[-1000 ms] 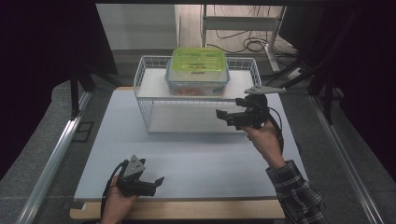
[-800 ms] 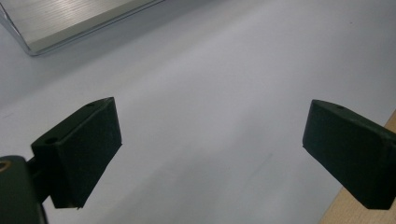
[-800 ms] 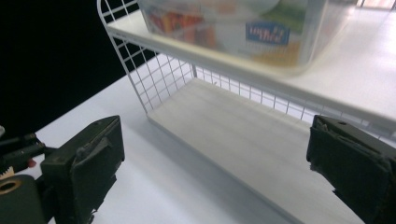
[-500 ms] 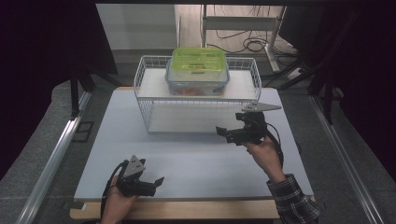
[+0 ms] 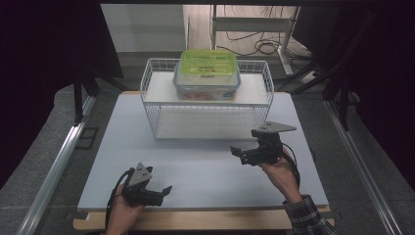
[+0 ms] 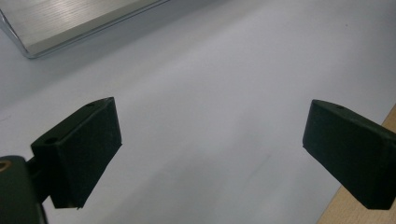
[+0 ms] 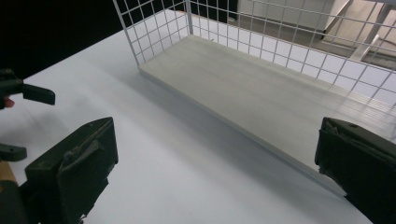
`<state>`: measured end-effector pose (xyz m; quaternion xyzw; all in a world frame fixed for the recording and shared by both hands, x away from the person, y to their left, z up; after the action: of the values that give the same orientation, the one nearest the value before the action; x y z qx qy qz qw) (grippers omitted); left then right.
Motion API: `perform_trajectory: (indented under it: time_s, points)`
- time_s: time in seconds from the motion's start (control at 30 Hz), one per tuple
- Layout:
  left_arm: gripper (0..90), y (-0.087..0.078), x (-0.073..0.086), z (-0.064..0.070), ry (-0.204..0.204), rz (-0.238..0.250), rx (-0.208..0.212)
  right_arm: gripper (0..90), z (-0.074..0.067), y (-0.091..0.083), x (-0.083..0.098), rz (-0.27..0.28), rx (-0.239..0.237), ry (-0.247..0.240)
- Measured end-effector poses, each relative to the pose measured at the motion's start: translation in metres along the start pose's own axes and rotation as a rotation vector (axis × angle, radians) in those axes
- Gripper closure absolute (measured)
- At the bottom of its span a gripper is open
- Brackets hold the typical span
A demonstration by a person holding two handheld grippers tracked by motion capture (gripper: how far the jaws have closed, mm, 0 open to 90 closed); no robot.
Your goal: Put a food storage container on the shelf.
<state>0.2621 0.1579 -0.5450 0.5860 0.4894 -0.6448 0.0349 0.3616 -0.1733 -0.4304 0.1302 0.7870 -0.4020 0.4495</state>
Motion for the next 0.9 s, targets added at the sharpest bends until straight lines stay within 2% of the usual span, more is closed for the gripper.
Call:
perform_trajectory:
  time_s: [0.4, 0.63, 0.9]
  points:
    - [4.1, -0.001, 0.000, -0.001, -0.006, 0.013, 0.006, 0.0, 0.003, -0.008, 0.027, 0.000, 0.054, -0.051]
    - [4.0, -0.001, 0.001, -0.001, -0.011, 0.018, 0.009, 0.0, 0.010, -0.012, 0.041, 0.017, 0.076, -0.038]
    - [3.9, 0.000, 0.001, 0.000, -0.010, 0.017, 0.013, 0.0, 0.021, -0.015, 0.065, 0.010, 0.113, -0.035]
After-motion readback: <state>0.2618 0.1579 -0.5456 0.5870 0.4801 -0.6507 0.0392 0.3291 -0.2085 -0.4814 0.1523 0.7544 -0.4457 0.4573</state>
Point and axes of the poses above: each handheld gripper's, and its own axes: y roughly forward along the jaws, x roughly out of its underside, z roughly to its right, the point moved 4 cm from there along y, roughly forward along the jaws, and after that the axes turned 14 degrees about y, right-handed, at the moved point
